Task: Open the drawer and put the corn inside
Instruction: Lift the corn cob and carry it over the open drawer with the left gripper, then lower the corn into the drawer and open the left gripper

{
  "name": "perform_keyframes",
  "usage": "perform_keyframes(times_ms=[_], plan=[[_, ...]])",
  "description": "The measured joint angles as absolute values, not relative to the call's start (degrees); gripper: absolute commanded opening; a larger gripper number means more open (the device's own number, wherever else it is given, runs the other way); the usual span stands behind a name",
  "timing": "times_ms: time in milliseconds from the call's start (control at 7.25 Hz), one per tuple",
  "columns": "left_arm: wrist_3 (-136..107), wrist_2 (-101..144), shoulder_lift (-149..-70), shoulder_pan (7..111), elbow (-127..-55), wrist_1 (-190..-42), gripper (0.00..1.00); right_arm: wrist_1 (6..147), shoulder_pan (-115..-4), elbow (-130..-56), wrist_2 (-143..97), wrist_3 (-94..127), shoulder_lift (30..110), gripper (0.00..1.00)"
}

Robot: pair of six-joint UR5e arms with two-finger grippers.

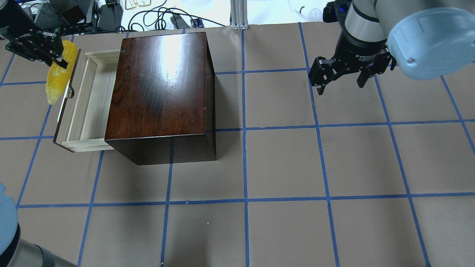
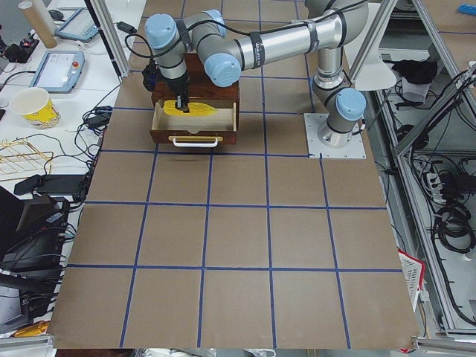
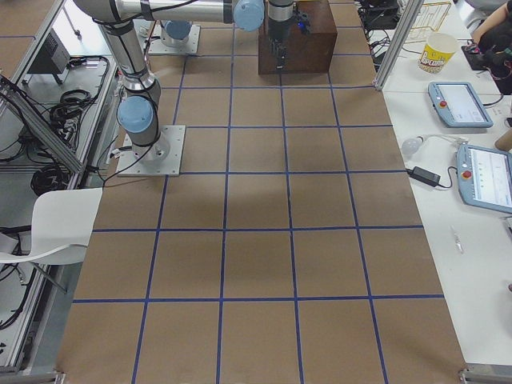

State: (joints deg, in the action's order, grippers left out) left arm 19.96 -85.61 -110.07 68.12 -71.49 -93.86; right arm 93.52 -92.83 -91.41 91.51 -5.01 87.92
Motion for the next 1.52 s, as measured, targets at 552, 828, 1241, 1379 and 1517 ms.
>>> perform_keyframes(times_ms=[552,828,1241,1379,1517], plan=[[18.67,-85.15,-112.83,69.32,-75.14,-91.17,0.00,93.52,-92.79,-91.41,91.58,-5.01,87.92,1.00],[18.94,-84.03,-114.65,69.33,-76.33,-88.80,0.14,93.52,-92.83,-91.41,91.56,-5.01,87.91,1.00],[18.87,-82.16,-116.12,69.23,-77.14,-88.34,0.79,93.51,-92.84,-91.41,91.57,-5.01,87.89,1.00],[18.77,-82.17,-116.33,69.22,-77.31,-88.33,1.00,93.52,-92.84,-91.41,91.58,-5.01,87.89,1.00],[18.60,-82.21,-116.32,69.22,-77.36,-88.33,1.00,93.52,-92.82,-91.41,91.58,-5.01,87.89,1.00]])
